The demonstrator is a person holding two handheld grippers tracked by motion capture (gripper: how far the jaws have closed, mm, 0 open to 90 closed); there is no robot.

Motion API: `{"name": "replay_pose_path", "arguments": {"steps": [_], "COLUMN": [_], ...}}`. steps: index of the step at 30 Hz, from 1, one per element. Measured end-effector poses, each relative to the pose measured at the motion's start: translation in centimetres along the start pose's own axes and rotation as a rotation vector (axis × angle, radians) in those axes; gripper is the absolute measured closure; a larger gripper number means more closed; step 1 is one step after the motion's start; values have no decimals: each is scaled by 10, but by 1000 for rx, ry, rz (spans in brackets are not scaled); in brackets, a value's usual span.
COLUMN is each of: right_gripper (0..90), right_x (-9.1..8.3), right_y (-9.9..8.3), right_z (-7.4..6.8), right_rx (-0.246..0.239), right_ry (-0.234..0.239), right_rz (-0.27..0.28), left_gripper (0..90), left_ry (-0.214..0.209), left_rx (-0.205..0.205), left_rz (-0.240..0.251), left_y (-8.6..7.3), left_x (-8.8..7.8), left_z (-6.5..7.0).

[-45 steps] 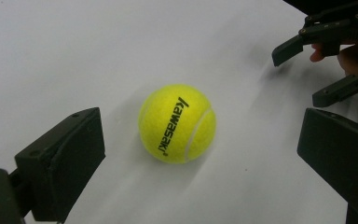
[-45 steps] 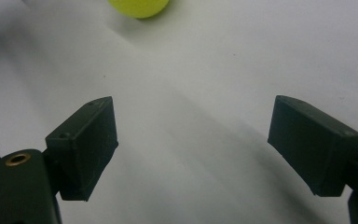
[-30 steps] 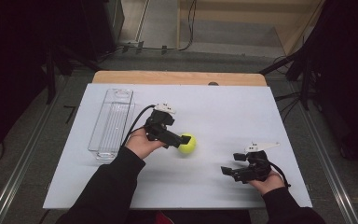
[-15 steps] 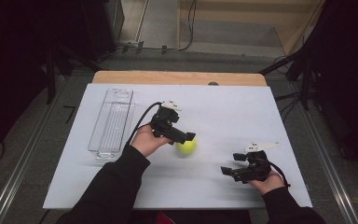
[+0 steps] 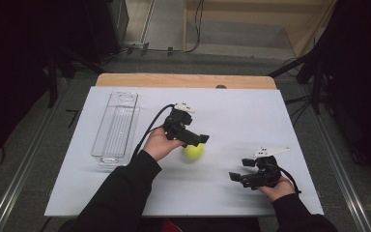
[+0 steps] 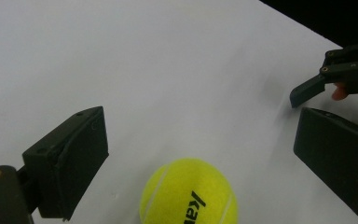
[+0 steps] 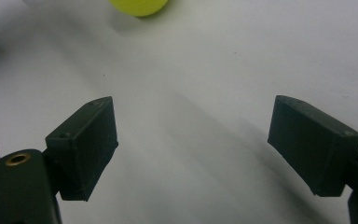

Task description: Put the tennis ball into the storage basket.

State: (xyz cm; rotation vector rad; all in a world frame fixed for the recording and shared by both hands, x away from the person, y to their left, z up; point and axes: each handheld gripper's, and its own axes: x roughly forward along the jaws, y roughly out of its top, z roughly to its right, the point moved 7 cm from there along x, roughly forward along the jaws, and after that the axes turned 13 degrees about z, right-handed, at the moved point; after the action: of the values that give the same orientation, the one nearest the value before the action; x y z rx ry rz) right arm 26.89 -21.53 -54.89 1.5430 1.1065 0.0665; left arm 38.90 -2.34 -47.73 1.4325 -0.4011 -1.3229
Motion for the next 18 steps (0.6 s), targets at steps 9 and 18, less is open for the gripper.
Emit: {"name": "replay_pose_path", "arguments": {"steps": [9, 18], "right_gripper": [137, 137], "right_x": [-1, -1], "right_y": [0, 0], "right_z": [0, 0], "right_rx": [1, 9], "right_ry": [-4, -7], "right_rz": [3, 3], "left_gripper": [37, 36], "left_ry": [-8, -6], "left_rx": [1, 25], "left_rz": [-1, -24], "left_y": [-4, -10], "left_x": [2, 5], "left_z": [-4, -4]}}
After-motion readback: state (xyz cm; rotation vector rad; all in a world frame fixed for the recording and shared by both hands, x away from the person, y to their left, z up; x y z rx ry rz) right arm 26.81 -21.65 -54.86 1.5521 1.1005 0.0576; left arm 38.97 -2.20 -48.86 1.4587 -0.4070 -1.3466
